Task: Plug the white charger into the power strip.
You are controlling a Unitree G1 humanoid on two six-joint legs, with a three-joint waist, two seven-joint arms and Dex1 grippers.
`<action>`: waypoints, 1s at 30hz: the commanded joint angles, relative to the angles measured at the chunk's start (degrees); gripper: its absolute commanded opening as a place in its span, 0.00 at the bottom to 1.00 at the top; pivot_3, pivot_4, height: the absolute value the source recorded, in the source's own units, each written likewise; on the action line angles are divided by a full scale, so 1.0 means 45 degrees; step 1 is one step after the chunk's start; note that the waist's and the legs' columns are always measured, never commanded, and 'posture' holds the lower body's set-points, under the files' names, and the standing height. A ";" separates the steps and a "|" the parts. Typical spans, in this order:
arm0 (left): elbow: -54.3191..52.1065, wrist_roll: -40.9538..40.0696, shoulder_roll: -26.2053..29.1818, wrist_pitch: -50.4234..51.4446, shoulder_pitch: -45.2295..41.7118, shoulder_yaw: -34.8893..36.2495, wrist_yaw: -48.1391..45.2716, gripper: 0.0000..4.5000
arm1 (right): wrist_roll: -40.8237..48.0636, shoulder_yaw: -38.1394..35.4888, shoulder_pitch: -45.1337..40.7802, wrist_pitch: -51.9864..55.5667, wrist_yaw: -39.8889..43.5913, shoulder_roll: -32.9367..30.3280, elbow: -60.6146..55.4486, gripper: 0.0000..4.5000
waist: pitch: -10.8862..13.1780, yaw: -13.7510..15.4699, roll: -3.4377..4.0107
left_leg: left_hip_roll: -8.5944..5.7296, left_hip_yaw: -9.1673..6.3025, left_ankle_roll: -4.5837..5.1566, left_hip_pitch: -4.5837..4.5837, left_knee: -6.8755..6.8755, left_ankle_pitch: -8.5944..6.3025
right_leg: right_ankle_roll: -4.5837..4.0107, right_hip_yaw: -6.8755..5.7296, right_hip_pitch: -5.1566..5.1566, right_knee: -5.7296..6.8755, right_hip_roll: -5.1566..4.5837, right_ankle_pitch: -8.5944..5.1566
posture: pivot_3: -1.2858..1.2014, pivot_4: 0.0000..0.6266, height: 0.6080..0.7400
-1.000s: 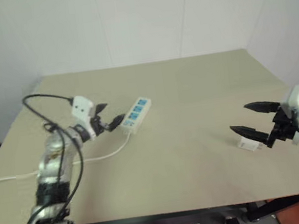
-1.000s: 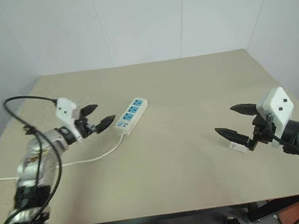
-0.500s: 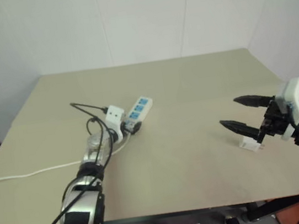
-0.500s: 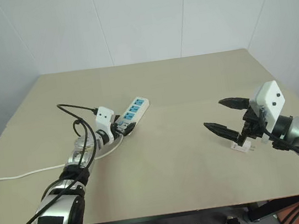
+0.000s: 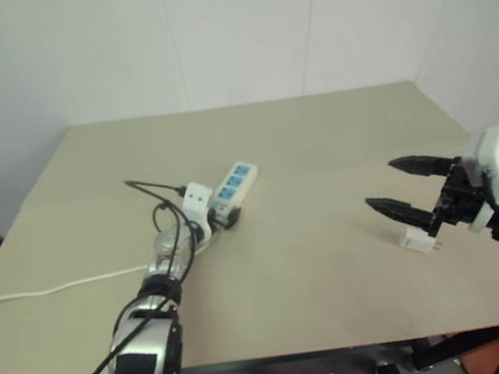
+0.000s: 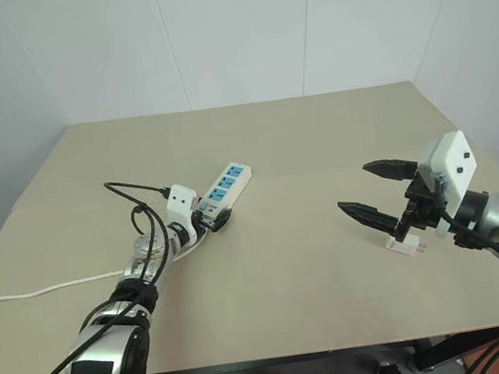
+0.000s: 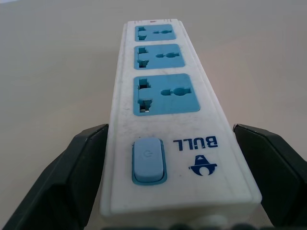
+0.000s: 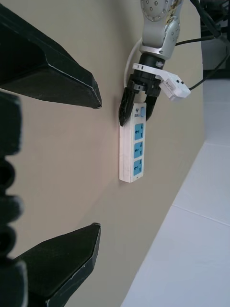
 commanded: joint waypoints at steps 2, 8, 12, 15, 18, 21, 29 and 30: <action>0.0551 0.0140 -0.0259 0.0230 0.0092 0.0019 -0.0127 0.91 | 0.0410 -0.0214 -0.0433 -0.0067 -0.0170 -0.0137 -0.0482 1.00 | -0.0003 0.0000 0.0005 | -0.0001 0.0000 0.0000 0.0004 0.0000 0.0000 | 0.0005 0.0001 0.0002 0.0002 0.0000 -0.0003 | 0.52 0.24 1.00; 0.0645 0.0160 -0.0555 0.0480 0.0197 0.0006 -0.0447 0.73 | 0.0718 -0.0098 -0.0753 0.0153 -0.0412 -0.0169 -0.0680 1.00 | -0.0017 0.0035 0.0014 | -0.0003 0.0000 0.0000 0.0016 0.0000 0.0000 | 0.0016 0.0001 0.0018 0.0002 -0.0002 -0.0009 | 0.52 0.24 1.00; 0.0465 0.0119 -0.0622 0.0357 0.0256 -0.0081 -0.1131 0.73 | 0.0876 -0.0121 -0.0886 0.0305 -0.0549 -0.0177 -0.0756 1.00 | -0.0020 0.0036 0.0016 | -0.0003 0.0000 0.0000 0.0017 0.0000 0.0000 | 0.0015 0.0001 0.0019 0.0002 -0.0002 -0.0009 | 0.52 0.24 1.00; -0.0213 0.0135 -0.0598 0.0008 0.0433 -0.0537 -0.2993 0.73 | 0.0843 -0.0193 -0.0841 0.0389 -0.0629 -0.0213 -0.0764 1.00 | -0.0021 0.0046 0.0017 | -0.0004 0.0000 0.0000 0.0015 0.0000 0.0000 | 0.0012 0.0001 0.0017 0.0002 -0.0002 -0.0007 | 0.52 0.24 1.00; -0.1145 -0.0069 -0.0574 -0.0109 0.0642 -0.0938 -0.4935 0.73 | 0.0737 -0.0181 -0.0814 0.0388 -0.0626 -0.0263 -0.0688 1.00 | -0.0021 0.0060 0.0017 | -0.0007 0.0000 0.0000 0.0005 0.0001 0.0000 | -0.0008 0.0001 0.0015 -0.0002 -0.0004 0.0005 | 0.52 0.24 1.00; -0.2623 -0.0446 -0.0431 -0.0002 0.1136 -0.1473 -0.7217 0.73 | 0.0651 -0.0123 -0.0885 0.0371 -0.0549 -0.0389 -0.0551 1.00 | -0.0020 0.0048 0.0017 | -0.0006 0.0000 0.0000 -0.0002 0.0001 0.0000 | -0.0043 0.0001 0.0008 -0.0004 -0.0004 0.0026 | 0.52 0.24 1.00; -0.5034 -0.0306 0.0196 -0.0674 0.2401 -0.2882 -1.0363 0.73 | 0.0550 0.0137 -0.1122 0.0258 -0.0215 -0.0756 -0.0144 1.00 | -0.0018 -0.0006 0.0018 | 0.0000 0.0000 0.0000 -0.0007 0.0001 0.0000 | -0.0052 0.0003 -0.0005 -0.0001 0.0001 0.0030 | 0.52 0.24 1.00; -0.5116 -0.0209 0.0166 -0.0807 0.2559 -0.3018 -1.0303 0.73 | 0.0569 0.0144 -0.1128 0.0338 -0.0162 -0.0839 -0.0035 1.00 | -0.0018 -0.0006 0.0018 | 0.0000 0.0000 0.0001 -0.0006 0.0001 0.0000 | -0.0049 0.0005 -0.0005 -0.0001 0.0000 0.0029 | 0.52 0.24 1.00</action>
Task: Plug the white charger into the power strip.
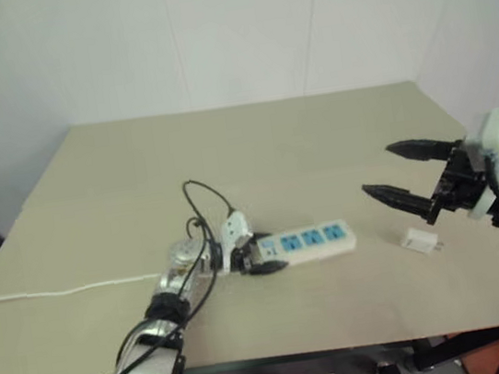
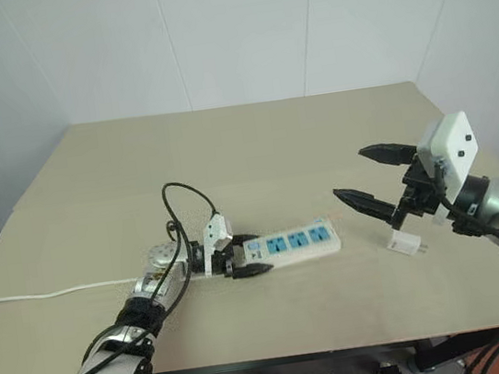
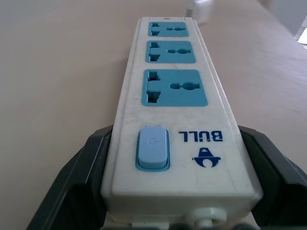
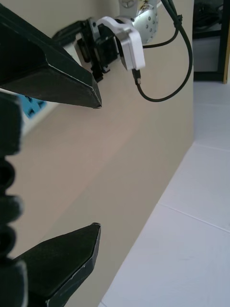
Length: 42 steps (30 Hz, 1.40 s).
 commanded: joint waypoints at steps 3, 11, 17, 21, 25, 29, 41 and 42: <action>-0.0946 0.0156 -0.0177 -0.0565 0.0487 -0.0507 0.0005 0.73 | 0.0004 0.0005 -0.0225 0.0354 0.0115 -0.0624 0.0296 1.00 | 0.0000 0.0017 0.0000 | -0.0001 0.0001 0.0000 0.0001 0.0001 0.0000 | 0.0001 0.0004 0.0001 -0.0002 -0.0001 0.0000 | 0.52 0.24 1.00; -0.1263 0.0129 -0.0470 -0.0137 0.0617 -0.0635 0.0165 0.73 | -0.1104 0.3410 -0.2907 0.4867 0.0576 -0.4025 0.2899 1.00 | -0.0006 0.0008 0.0020 | 0.0001 0.0009 0.0001 0.0004 0.0011 0.0000 | 0.0011 0.0008 0.0004 -0.0006 -0.0003 -0.0006 | 0.52 0.24 1.00; -0.1213 0.0060 -0.0704 0.0167 0.0582 -0.0561 0.0349 0.73 | -0.3607 0.8068 -0.6899 0.5933 0.2975 -0.4569 0.5744 1.00 | -0.0010 0.0034 0.0043 | 0.0001 0.0013 0.0001 -0.0018 0.0011 -0.0001 | 0.0048 0.0009 -0.0021 -0.0018 -0.0005 -0.0028 | 0.52 0.24 1.00; -0.1307 0.0097 -0.0756 0.0209 0.0693 -0.0534 0.0546 0.73 | -0.5358 1.0457 -0.7981 0.5358 0.4880 -0.4559 0.6751 1.00 | -0.0010 0.0066 0.0051 | -0.0002 0.0012 0.0001 -0.0029 0.0015 -0.0001 | 0.0063 0.0005 -0.0025 -0.0028 -0.0009 -0.0030 | 0.52 0.24 1.00; -0.1480 0.0113 -0.0739 0.0318 0.0857 -0.0542 0.0703 0.73 | -0.6571 1.1494 -0.8087 0.4636 0.5794 -0.4277 0.7247 1.00 | -0.0011 0.0042 0.0056 | -0.0004 0.0012 0.0000 -0.0029 0.0019 -0.0001 | 0.0074 0.0003 -0.0024 -0.0026 -0.0011 -0.0031 | 0.52 0.24 1.00; -0.1772 0.0083 -0.0674 0.0467 0.1033 -0.0599 0.0695 0.73 | -0.7450 1.1790 -0.8037 0.4117 0.6054 -0.3775 0.7978 1.00 | -0.0022 0.0014 0.0075 | -0.0004 0.0013 0.0000 -0.0024 0.0019 -0.0001 | 0.0075 0.0005 -0.0025 -0.0019 -0.0010 -0.0031 | 0.52 0.24 1.00; -0.2086 0.0026 -0.0410 0.0663 0.1058 -0.0696 0.0415 0.73 | -0.9202 1.2017 -0.7907 0.3150 0.6307 -0.2265 0.9591 1.00 | -0.0025 -0.0001 0.0081 | -0.0005 0.0013 0.0000 -0.0025 0.0019 0.0000 | 0.0054 0.0006 -0.0028 -0.0014 -0.0009 -0.0018 | 0.52 0.24 1.00; -0.2108 0.0010 -0.0394 0.0682 0.1054 -0.0690 0.0403 0.73 | -0.9295 1.2013 -0.7866 0.3065 0.6276 -0.2161 0.9718 1.00 | -0.0025 0.0001 0.0081 | -0.0005 0.0013 0.0000 -0.0025 0.0019 -0.0001 | 0.0044 0.0006 -0.0028 -0.0015 -0.0009 -0.0012 | 0.52 0.24 1.00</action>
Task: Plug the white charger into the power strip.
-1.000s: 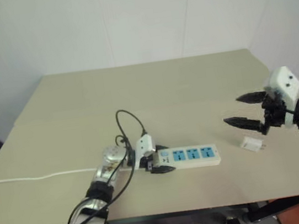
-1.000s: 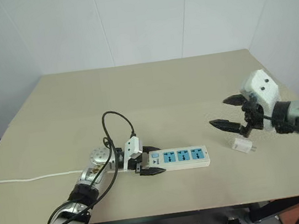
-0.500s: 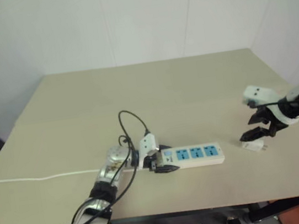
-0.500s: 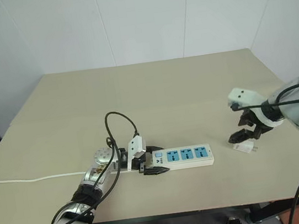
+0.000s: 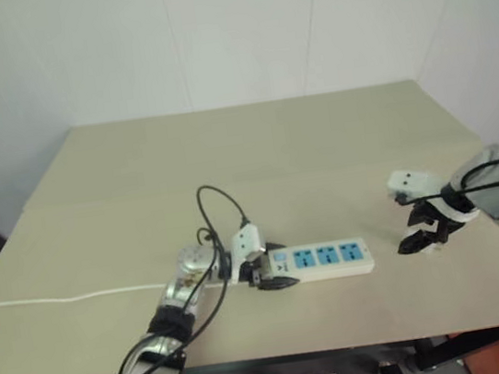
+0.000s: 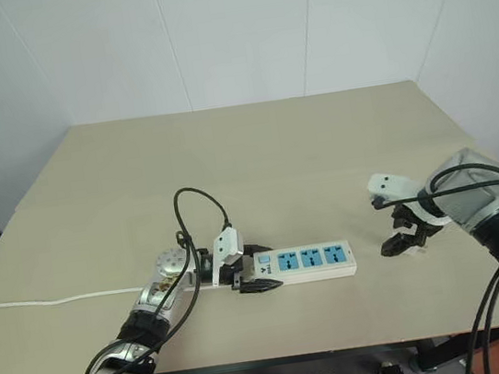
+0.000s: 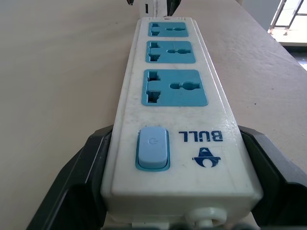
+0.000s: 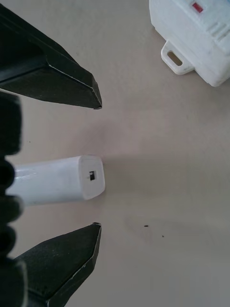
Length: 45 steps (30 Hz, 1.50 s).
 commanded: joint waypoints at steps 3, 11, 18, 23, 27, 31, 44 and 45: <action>-0.0400 -0.0208 0.0013 0.0188 0.0150 -0.0232 -0.0200 0.73 | -0.0856 -0.0160 0.0048 -0.0587 -0.0032 0.0331 0.0628 1.00 | 0.0000 -0.0009 0.0000 | 0.0000 0.0000 0.0000 -0.0001 0.0000 0.0000 | -0.0030 0.0000 0.0000 -0.0001 0.0000 0.0018 | 0.52 0.24 1.00; -0.0812 -0.0268 0.0143 0.0418 0.0404 -0.0224 -0.0171 0.73 | -0.1293 -0.0233 0.0280 -0.0757 0.0404 0.0578 0.0807 0.50 | -0.0001 -0.0017 0.0001 | 0.0000 -0.0001 0.0000 0.0003 0.0001 0.0000 | -0.0035 0.0000 0.0001 0.0003 0.0001 0.0021 | 0.52 0.24 1.00; -0.0877 -0.0274 0.0245 0.0514 0.0399 -0.0197 -0.0186 0.73 | -0.1374 -0.0658 0.0507 -0.0867 0.0394 0.0608 0.0386 0.26 | -0.0002 -0.0023 0.0001 | 0.0001 -0.0001 0.0000 0.0010 0.0001 0.0000 | -0.0033 0.0000 0.0006 0.0004 0.0003 0.0020 | 0.52 0.24 1.00; -0.0762 -0.0320 0.0443 0.0464 0.0262 -0.0320 -0.0578 0.73 | 0.0283 -0.3654 0.0150 -0.1094 -0.1025 0.1607 -0.0623 0.26 | -0.0002 -0.0168 0.0003 | 0.0001 0.0002 0.0000 0.0014 -0.0001 0.0000 | -0.0033 0.0009 0.0003 0.0012 0.0004 0.0020 | 0.52 0.24 1.00; -0.0630 -0.0352 0.0648 0.0285 0.0120 -0.0385 -0.0962 0.73 | 0.2676 -0.6792 0.0409 -0.0676 -0.2193 0.3251 -0.2184 0.26 | -0.0002 -0.0189 0.0002 | 0.0003 -0.0005 0.0000 0.0013 -0.0002 0.0000 | -0.0048 0.0009 0.0003 0.0021 0.0007 0.0029 | 0.52 0.24 1.00; -0.0489 -0.0354 0.0796 0.0171 -0.0023 -0.0423 -0.1297 0.73 | 0.4771 -0.8617 0.1881 -0.1392 -0.2939 0.5151 -0.4000 0.26 | -0.0005 -0.0084 -0.0006 | 0.0003 -0.0018 0.0001 0.0008 -0.0003 0.0000 | -0.0059 -0.0007 0.0010 0.0022 0.0007 0.0035 | 0.52 0.24 1.00; -0.0822 -0.0091 0.1046 0.0268 0.0156 -0.0604 -0.0691 0.73 | 0.5549 -0.7078 0.4881 -0.5460 -0.2714 0.8250 -0.4281 0.26 | -0.0008 -0.0157 -0.0008 | 0.0004 -0.0013 0.0001 0.0022 0.0006 0.0001 | -0.0058 0.0000 0.0010 0.0038 0.0012 0.0038 | 0.52 0.24 1.00; -0.0851 -0.0089 0.1082 0.0277 0.0170 -0.0619 -0.0673 0.73 | 0.5564 -0.6945 0.4936 -0.5607 -0.2690 0.8344 -0.4207 0.26 | -0.0008 -0.0171 -0.0009 | 0.0005 -0.0013 0.0001 0.0025 0.0006 0.0001 | -0.0058 0.0000 0.0013 0.0038 0.0012 0.0038 | 0.52 0.24 1.00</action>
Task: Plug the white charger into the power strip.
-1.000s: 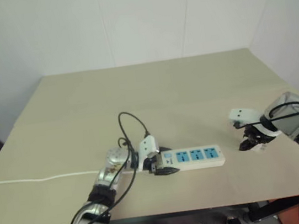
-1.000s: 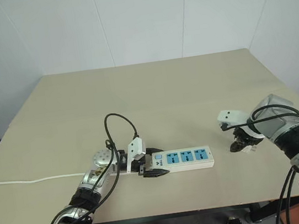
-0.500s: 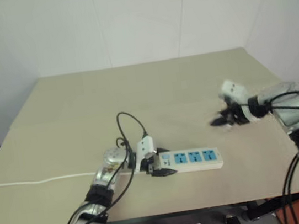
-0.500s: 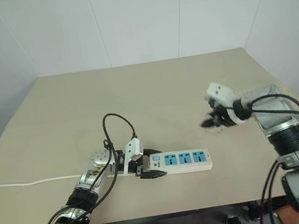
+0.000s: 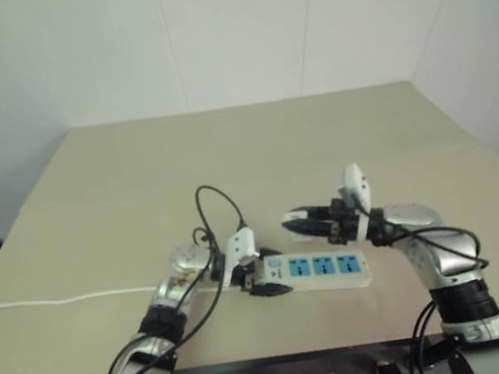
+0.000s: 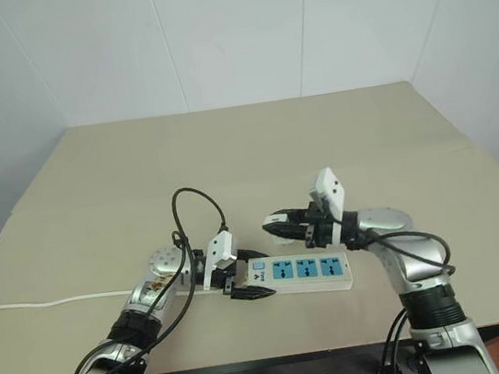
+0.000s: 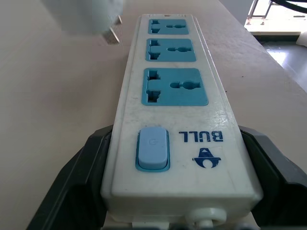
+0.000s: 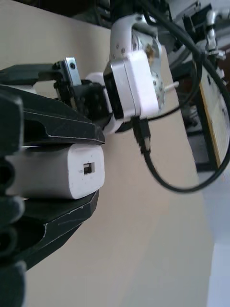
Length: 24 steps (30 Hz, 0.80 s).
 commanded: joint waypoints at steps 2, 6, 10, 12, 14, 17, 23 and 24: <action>-0.0400 0.0210 0.0231 0.0088 0.0113 -0.0194 0.0159 0.73 | 0.0188 0.0391 0.0097 -0.0999 0.0344 0.0204 0.0066 0.26 | 0.0000 -0.0044 0.0000 | 0.0001 -0.0001 0.0000 0.0002 -0.0001 0.0000 | -0.0001 0.0000 0.0001 0.0000 0.0002 0.0000 | 0.52 0.24 1.00; -0.0549 0.0396 0.0329 0.0080 0.0205 -0.0367 0.0343 0.73 | 0.0041 0.0771 0.0272 -0.1771 0.0638 0.0224 0.0525 0.26 | 0.0000 -0.0075 0.0000 | 0.0001 -0.0001 0.0000 -0.0001 -0.0001 0.0000 | 0.0000 0.0000 0.0001 -0.0002 0.0001 0.0000 | 0.52 0.24 1.00; -0.0792 0.0323 0.0434 0.0202 0.0341 -0.0465 0.0394 0.73 | -0.0080 0.0997 0.0378 -0.2305 0.0751 0.0154 0.0792 0.26 | 0.0000 -0.0118 0.0000 | 0.0001 0.0000 0.0000 0.0003 -0.0001 0.0000 | 0.0001 0.0001 0.0002 0.0000 0.0001 -0.0001 | 0.52 0.24 1.00; -0.0889 0.0294 0.0490 0.0267 0.0385 -0.0493 0.0390 0.73 | -0.0229 0.1126 0.0465 -0.2695 0.0789 0.0125 0.0974 0.26 | 0.0000 -0.0137 0.0000 | 0.0002 -0.0001 0.0000 0.0005 -0.0001 0.0000 | 0.0004 0.0000 0.0002 0.0000 0.0002 -0.0003 | 0.52 0.24 1.00; -0.0956 0.0262 0.0530 0.0331 0.0418 -0.0496 0.0401 0.73 | -0.0277 0.1150 0.0479 -0.2969 0.0745 0.0142 0.1216 0.26 | 0.0000 -0.0140 -0.0001 | 0.0001 0.0000 0.0000 0.0003 -0.0002 0.0000 | 0.0007 0.0000 0.0002 -0.0002 0.0001 -0.0005 | 0.52 0.24 1.00; -0.1074 0.0239 0.0610 0.0394 0.0478 -0.0512 0.0406 0.73 | -0.0439 0.1152 0.0432 -0.3523 0.0715 0.0125 0.1776 0.26 | -0.0001 -0.0137 -0.0001 | 0.0001 -0.0001 0.0000 0.0008 -0.0002 0.0000 | 0.0008 0.0000 0.0007 -0.0002 0.0001 -0.0005 | 0.52 0.24 1.00; -0.1283 0.0171 0.0825 0.0496 0.0603 -0.0552 0.0439 0.73 | -0.0483 0.1135 0.0179 -0.4200 0.0952 -0.0095 0.2592 0.26 | -0.0003 -0.0189 -0.0004 | 0.0002 0.0000 0.0000 0.0029 -0.0003 0.0000 | 0.0016 0.0001 0.0025 -0.0001 0.0002 -0.0010 | 0.52 0.24 1.00; -0.1315 0.0152 0.0862 0.0508 0.0624 -0.0563 0.0446 0.73 | -0.0439 0.1132 0.0187 -0.4190 0.1003 -0.0135 0.2578 0.26 | -0.0003 -0.0189 -0.0004 | 0.0002 -0.0001 0.0000 0.0030 -0.0003 0.0000 | 0.0018 0.0002 0.0025 0.0000 0.0002 -0.0011 | 0.52 0.24 1.00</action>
